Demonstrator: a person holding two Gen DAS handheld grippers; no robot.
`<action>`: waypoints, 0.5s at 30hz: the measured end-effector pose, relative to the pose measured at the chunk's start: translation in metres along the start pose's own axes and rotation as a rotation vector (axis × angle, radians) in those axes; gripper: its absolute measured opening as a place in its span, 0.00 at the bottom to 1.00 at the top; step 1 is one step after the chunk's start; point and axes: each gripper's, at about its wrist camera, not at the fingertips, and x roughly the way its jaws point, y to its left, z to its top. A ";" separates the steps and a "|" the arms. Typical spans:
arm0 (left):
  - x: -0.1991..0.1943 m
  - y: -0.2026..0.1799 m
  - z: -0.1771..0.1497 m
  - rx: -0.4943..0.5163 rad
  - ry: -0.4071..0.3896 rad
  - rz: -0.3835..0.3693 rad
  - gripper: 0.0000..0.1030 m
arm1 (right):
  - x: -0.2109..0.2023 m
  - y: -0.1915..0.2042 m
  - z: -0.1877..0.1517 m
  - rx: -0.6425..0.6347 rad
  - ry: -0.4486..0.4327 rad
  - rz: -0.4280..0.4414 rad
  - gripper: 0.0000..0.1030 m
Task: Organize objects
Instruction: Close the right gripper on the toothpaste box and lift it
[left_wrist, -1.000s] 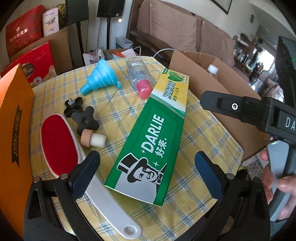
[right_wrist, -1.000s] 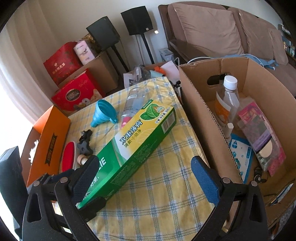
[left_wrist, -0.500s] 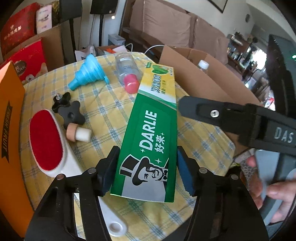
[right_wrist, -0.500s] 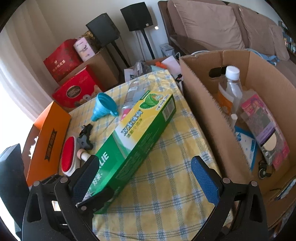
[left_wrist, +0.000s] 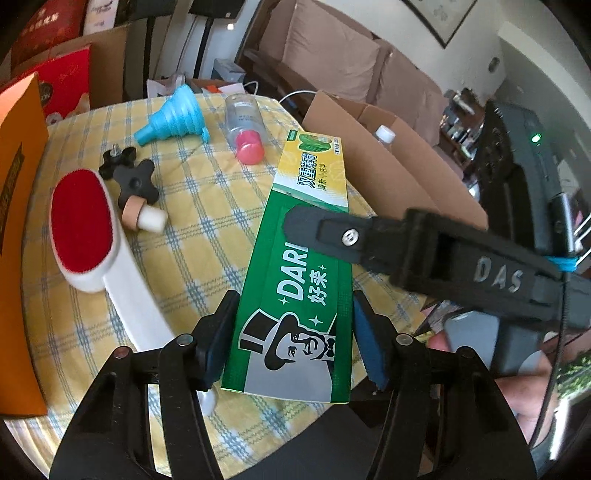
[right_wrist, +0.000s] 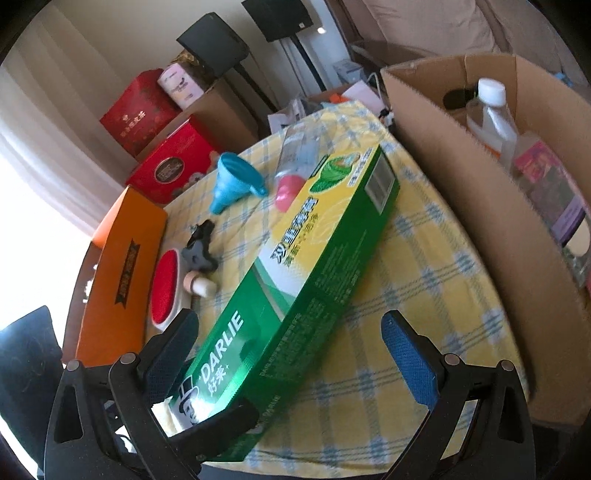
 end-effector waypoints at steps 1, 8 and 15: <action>-0.001 0.001 -0.001 -0.012 0.002 -0.012 0.55 | 0.002 0.000 -0.002 0.003 0.011 0.000 0.98; -0.007 0.001 -0.003 -0.044 -0.001 -0.047 0.54 | 0.003 0.007 -0.007 0.001 0.029 0.017 0.81; -0.019 0.001 -0.004 -0.054 -0.014 -0.060 0.53 | -0.009 0.019 -0.007 -0.029 -0.003 0.010 0.66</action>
